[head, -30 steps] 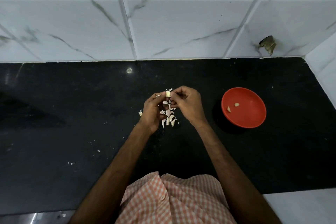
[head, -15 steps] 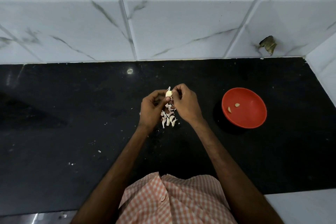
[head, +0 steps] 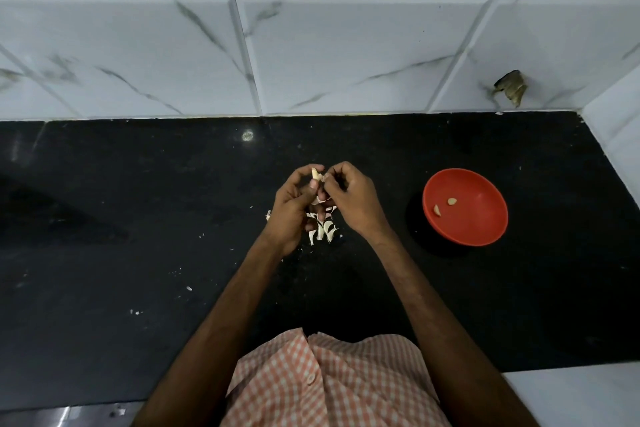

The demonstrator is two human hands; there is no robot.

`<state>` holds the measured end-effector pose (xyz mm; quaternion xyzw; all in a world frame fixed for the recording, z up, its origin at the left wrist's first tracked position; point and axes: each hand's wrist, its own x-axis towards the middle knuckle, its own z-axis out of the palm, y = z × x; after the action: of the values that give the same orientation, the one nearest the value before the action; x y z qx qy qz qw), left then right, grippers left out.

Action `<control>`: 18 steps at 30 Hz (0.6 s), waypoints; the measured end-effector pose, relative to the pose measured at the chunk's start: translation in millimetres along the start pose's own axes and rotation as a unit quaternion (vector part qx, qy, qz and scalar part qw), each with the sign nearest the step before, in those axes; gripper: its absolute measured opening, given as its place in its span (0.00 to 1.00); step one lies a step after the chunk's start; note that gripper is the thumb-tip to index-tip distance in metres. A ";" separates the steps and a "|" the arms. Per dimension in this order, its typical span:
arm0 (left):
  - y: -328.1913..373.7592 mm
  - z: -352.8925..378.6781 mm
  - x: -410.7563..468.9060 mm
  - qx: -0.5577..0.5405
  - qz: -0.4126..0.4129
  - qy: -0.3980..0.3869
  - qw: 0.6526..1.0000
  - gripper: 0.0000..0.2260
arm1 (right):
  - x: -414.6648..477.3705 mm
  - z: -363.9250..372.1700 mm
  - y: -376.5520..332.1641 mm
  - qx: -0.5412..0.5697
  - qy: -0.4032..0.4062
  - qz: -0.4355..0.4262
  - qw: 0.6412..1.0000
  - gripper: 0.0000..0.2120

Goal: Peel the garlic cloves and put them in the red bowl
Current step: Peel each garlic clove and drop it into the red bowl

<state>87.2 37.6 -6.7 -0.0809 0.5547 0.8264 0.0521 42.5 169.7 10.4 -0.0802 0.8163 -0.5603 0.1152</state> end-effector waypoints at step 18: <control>4.3 -3.5 -1.8 0.087 0.000 0.056 0.995 0.08 | 2.4 -7.1 3.7 0.029 0.013 -0.086 0.996 0.07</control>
<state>88.5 32.8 -3.7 -0.1220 0.6262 0.7695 0.0276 38.1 176.8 9.2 -0.1393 0.7911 -0.5927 0.0587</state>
